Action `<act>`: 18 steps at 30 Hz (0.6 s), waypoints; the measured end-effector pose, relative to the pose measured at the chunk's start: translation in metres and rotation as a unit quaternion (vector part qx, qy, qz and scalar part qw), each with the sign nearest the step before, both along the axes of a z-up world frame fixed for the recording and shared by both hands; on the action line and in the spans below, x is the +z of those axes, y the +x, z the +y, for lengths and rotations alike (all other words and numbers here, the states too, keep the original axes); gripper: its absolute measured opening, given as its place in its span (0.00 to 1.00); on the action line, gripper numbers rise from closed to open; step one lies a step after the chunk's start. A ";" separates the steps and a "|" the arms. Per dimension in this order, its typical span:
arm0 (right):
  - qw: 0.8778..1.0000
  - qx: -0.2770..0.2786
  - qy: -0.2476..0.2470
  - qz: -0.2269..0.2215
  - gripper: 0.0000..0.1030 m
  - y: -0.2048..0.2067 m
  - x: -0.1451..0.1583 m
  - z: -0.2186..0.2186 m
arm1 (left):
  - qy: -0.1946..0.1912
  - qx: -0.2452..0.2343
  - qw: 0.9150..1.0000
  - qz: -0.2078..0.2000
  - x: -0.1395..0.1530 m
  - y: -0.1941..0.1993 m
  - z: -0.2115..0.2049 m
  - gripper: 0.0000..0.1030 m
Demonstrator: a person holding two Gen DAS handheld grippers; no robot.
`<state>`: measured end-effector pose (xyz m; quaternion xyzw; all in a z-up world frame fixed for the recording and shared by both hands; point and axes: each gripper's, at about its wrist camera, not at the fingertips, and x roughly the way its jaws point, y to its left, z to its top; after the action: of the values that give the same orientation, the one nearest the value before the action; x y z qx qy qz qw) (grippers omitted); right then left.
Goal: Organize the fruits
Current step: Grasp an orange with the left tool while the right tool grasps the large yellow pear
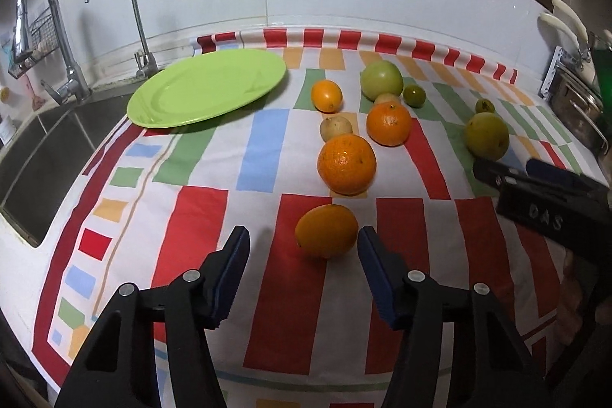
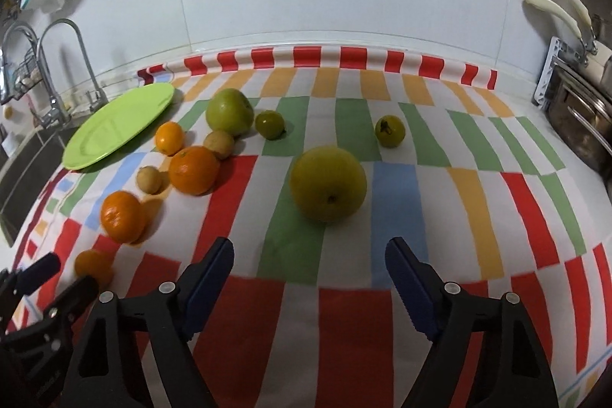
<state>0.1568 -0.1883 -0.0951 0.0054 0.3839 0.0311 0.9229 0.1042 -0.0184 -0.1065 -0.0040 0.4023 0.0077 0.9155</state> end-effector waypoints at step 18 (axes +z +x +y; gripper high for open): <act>1.000 -0.004 -0.014 0.017 0.53 0.046 -0.007 0.002 | -0.009 -0.025 0.999 0.017 -0.004 0.016 -0.003 0.33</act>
<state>0.2026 -0.1862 -0.1018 -0.0060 0.4001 0.0221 0.9162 0.1206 -0.0216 -0.1108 -0.0023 0.4177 -0.0190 0.9084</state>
